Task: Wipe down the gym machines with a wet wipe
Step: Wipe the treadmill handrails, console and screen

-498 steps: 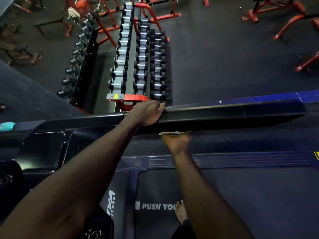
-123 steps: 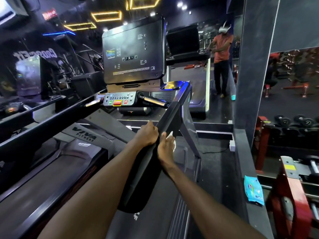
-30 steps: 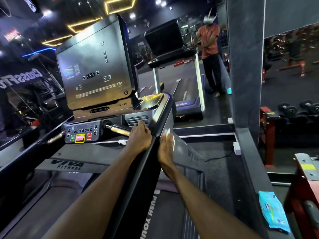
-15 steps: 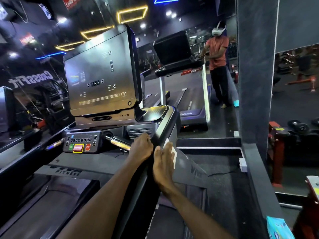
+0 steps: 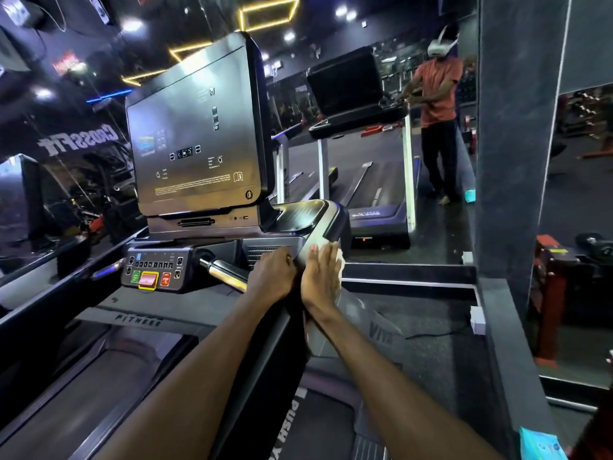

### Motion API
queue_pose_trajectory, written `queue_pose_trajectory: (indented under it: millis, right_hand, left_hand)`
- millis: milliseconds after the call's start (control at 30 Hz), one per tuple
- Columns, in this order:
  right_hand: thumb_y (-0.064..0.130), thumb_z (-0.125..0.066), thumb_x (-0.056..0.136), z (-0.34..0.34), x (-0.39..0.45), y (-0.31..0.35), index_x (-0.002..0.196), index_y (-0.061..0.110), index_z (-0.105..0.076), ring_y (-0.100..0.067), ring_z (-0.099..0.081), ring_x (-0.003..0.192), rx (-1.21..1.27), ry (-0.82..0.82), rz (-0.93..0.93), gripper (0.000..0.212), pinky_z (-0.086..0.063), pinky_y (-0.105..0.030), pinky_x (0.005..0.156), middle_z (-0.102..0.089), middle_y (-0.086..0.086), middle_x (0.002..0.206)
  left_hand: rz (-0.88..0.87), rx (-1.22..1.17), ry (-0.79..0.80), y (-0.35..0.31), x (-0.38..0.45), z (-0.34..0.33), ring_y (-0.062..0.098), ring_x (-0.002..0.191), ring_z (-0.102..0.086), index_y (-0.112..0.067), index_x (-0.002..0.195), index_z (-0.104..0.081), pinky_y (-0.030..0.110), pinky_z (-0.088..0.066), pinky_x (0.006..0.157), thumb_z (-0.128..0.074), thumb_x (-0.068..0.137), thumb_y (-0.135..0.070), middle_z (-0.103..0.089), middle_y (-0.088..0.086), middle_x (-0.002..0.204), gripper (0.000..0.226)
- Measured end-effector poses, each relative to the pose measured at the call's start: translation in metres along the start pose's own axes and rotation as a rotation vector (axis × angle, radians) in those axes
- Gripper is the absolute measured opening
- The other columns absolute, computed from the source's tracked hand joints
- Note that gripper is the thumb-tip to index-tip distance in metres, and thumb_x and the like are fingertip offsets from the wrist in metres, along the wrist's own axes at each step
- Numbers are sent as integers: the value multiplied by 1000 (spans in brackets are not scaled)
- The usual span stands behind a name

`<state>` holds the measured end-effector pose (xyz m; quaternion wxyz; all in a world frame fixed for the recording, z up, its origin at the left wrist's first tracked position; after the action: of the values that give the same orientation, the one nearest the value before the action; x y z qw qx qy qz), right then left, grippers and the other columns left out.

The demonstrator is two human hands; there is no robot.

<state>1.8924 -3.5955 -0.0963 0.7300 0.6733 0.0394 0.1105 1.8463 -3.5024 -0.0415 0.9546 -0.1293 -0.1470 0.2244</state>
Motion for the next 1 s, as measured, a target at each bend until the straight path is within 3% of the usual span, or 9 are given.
queue_pose_trajectory:
  millis: [67,300,433,467,600,700,833,933,1000]
  right_hand:
    - [48,-22,105,4,11,-9,158,9,-15,-26,-7,153,58,-24,-52,66,-4,-38,123,-12,-10,166]
    - [52,-23,105,-8,-15,-42,159,9,-2,-23,1,154,75,89,-223,72,0,-37,123,1,-7,167]
    - [73,-19,95,3,7,-51,155,12,-25,-26,-26,148,196,49,-259,87,-20,-43,121,-28,-12,161]
    - [69,-20,97,4,8,-54,154,11,-28,-27,-29,147,196,30,-254,82,-21,-43,121,-32,-13,159]
    - [53,-20,103,-4,-2,-31,157,0,-10,-28,-9,153,-17,49,-129,76,-5,-39,124,-10,-17,165]
    - [45,-23,107,-5,19,-12,157,3,1,-22,7,154,-21,81,-23,71,5,-34,122,6,-12,166]
    - [48,-19,106,7,29,-13,158,6,-5,-24,4,154,28,50,-22,69,5,-34,122,0,-13,167]
    - [47,-17,107,-10,5,0,159,16,-13,-22,14,153,-191,162,150,61,8,-38,122,6,6,167]
    - [42,-18,108,-5,18,9,157,20,-25,-22,16,152,-220,168,195,54,10,-39,122,1,8,167]
  left_hand:
    - [26,13,-8,-2,1,0,35,92,-62,-17,92,-59,48,-54,81,-37,89,-29,-65,14,102,25]
    - [59,2,-12,-7,13,-5,37,93,-60,-17,86,-61,45,-53,81,-38,90,-21,-64,15,103,23]
    - [81,15,-1,-8,17,-8,35,91,-60,-16,89,-60,40,-50,74,-41,92,-18,-62,14,100,20]
    - [79,10,2,-8,19,-8,35,90,-59,-17,90,-59,39,-49,73,-41,92,-18,-61,12,100,19]
    - [-16,-26,13,-8,25,-12,32,83,-63,-15,87,-58,43,-53,74,-47,88,-25,-66,10,89,15]
    - [-99,-26,20,-11,32,-13,31,87,-64,-17,96,-62,43,-53,79,-50,90,-24,-69,7,93,15]
    - [-81,-22,56,-13,42,-17,33,92,-64,-18,94,-57,45,-53,83,-42,88,-22,-68,10,97,16]
    - [-129,6,133,-18,50,-17,32,91,-62,-25,86,-48,41,-51,81,-48,87,-38,-66,10,97,13]
    - [-164,11,91,-20,54,-16,32,87,-62,-18,84,-49,38,-50,76,-52,91,-32,-67,10,93,16]
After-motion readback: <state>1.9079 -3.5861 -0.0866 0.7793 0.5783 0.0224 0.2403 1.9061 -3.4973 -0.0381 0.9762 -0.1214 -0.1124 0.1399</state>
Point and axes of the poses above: each hand's wrist, its own x-axis towards the middle knuckle, its own z-axis out of the back of the hand, y = z × x, the point moved 6 cm from there along x, towards the middle knuckle
